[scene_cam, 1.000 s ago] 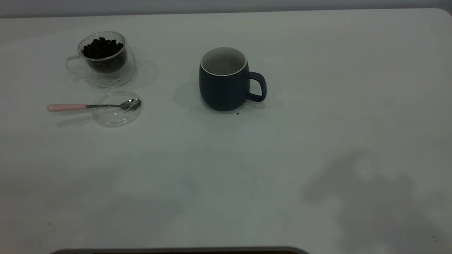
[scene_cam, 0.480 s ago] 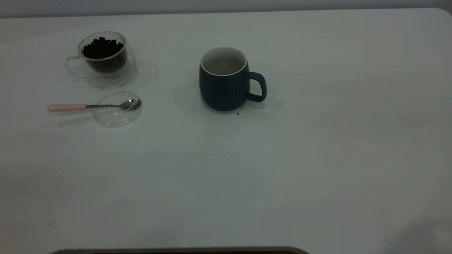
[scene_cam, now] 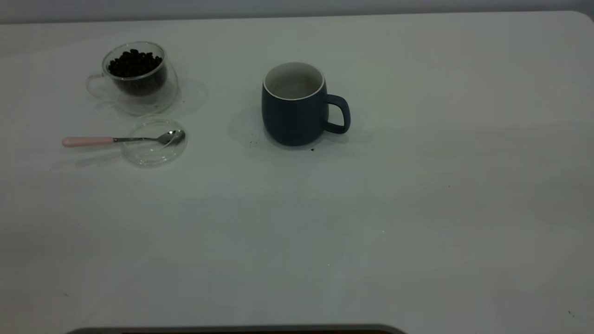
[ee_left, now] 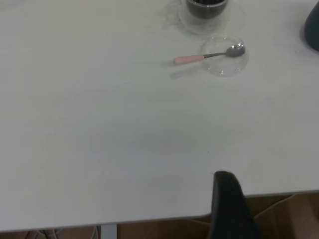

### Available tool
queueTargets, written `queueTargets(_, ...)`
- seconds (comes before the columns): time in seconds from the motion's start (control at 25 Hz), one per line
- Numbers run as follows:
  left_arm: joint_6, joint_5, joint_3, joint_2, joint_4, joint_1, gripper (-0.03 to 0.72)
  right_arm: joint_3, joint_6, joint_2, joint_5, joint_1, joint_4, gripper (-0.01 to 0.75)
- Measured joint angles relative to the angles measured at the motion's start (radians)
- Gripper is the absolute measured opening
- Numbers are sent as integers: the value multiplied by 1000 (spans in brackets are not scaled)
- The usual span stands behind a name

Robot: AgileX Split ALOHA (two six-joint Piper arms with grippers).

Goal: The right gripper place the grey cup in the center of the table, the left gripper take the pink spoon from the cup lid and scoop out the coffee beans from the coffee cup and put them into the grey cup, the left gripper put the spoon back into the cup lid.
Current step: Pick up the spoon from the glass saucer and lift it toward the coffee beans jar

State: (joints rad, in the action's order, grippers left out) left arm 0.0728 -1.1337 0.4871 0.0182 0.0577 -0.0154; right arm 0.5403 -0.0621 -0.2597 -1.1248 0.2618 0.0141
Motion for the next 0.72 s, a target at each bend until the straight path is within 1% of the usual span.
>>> queueTargets(0.32,0,0,0,0,0,0,480,-59,12,171,10,-109,-14,591)
queueTargets(0.56,0,0,0,0,0,0,480,-70,18,215,5,-185,-14,591)
queueTargets(0.72,-1,0,0,0,0,0,480,-70,18,226,4,-215,-14,591)
